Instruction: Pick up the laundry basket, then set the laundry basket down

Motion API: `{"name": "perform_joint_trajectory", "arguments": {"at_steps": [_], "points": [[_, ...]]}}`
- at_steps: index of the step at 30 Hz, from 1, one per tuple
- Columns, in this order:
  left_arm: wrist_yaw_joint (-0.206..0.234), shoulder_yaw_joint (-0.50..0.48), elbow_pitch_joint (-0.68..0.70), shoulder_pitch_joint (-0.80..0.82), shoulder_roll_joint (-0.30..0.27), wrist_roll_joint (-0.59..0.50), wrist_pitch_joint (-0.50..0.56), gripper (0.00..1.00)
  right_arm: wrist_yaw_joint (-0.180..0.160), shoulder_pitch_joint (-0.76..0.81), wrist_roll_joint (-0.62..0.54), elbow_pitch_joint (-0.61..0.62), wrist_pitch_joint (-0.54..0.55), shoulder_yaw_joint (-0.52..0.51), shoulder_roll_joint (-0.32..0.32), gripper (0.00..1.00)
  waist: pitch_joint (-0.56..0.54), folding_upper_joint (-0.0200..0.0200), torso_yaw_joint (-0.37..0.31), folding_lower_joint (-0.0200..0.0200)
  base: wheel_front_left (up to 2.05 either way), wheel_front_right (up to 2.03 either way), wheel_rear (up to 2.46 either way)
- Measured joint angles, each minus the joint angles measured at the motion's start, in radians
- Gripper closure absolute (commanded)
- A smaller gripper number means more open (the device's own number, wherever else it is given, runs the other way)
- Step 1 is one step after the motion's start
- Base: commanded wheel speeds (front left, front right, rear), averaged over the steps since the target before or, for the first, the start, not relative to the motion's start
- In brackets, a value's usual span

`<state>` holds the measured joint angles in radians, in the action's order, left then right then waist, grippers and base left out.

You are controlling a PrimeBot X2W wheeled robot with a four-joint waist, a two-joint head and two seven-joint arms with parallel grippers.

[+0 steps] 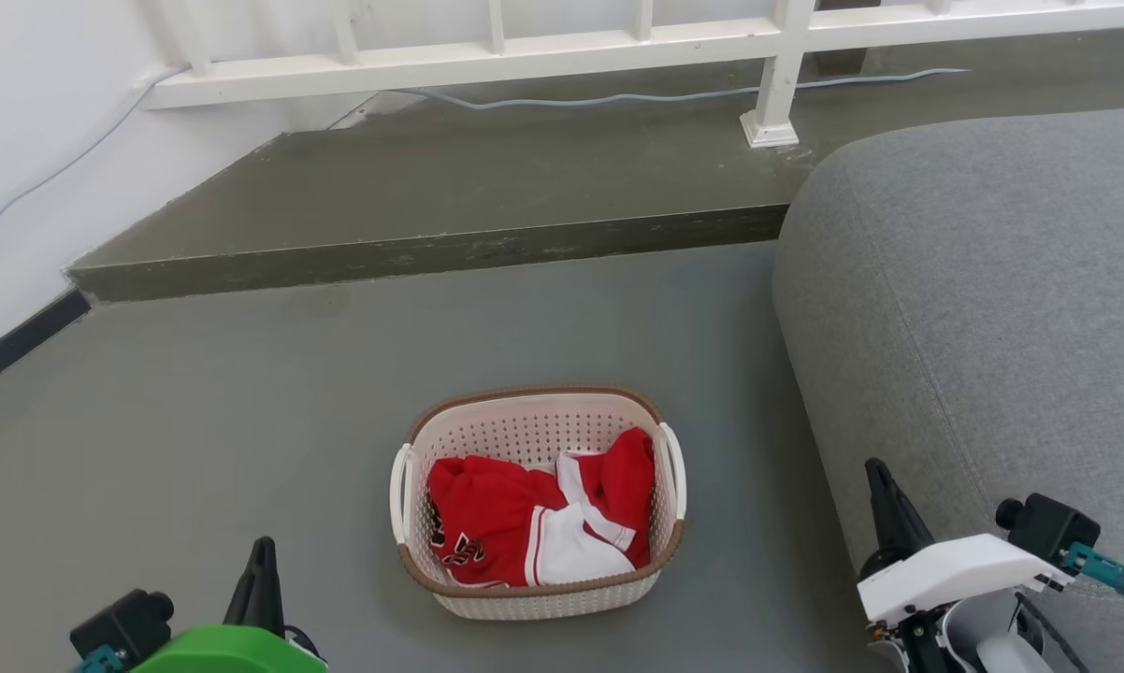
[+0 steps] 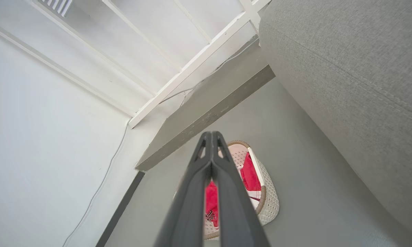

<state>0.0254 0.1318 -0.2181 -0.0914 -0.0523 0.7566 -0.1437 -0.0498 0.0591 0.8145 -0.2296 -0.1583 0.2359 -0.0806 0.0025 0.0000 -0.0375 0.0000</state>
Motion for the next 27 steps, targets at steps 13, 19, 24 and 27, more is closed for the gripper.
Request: {"name": "perform_joint_trajectory", "arguments": {"at_steps": [13, 19, 24, 27], "points": [[-0.026, -0.031, -0.007, 0.019, 0.0, 0.155, 0.039, 1.0, 0.024, -0.012, 0.149, -0.001, 0.036, -0.047, -0.004, 1.0, 0.0, 0.0, 0.007, 0.0, 0.0, 0.0, 0.0], [-0.039, -0.047, -0.014, 0.04, -0.001, 0.244, 0.066, 1.0, 0.041, -0.032, 0.24, -0.002, 0.055, -0.077, -0.006, 1.0, 0.0, 0.0, 0.011, 0.0, 0.0, 0.0, 0.0], [-0.044, -0.061, -0.02, 0.048, -0.001, 0.303, 0.081, 1.0, 0.053, -0.032, 0.297, -0.004, 0.069, -0.099, -0.007, 1.0, 0.0, 0.0, 0.013, 0.0, 0.0, 0.0, 0.0], [-0.053, -0.066, -0.022, 0.053, -0.001, 0.338, 0.09, 1.0, 0.059, -0.035, 0.33, -0.005, 0.076, -0.108, -0.007, 1.0, 0.0, 0.0, 0.015, 0.0, 0.0, 0.0, 0.0]]}}
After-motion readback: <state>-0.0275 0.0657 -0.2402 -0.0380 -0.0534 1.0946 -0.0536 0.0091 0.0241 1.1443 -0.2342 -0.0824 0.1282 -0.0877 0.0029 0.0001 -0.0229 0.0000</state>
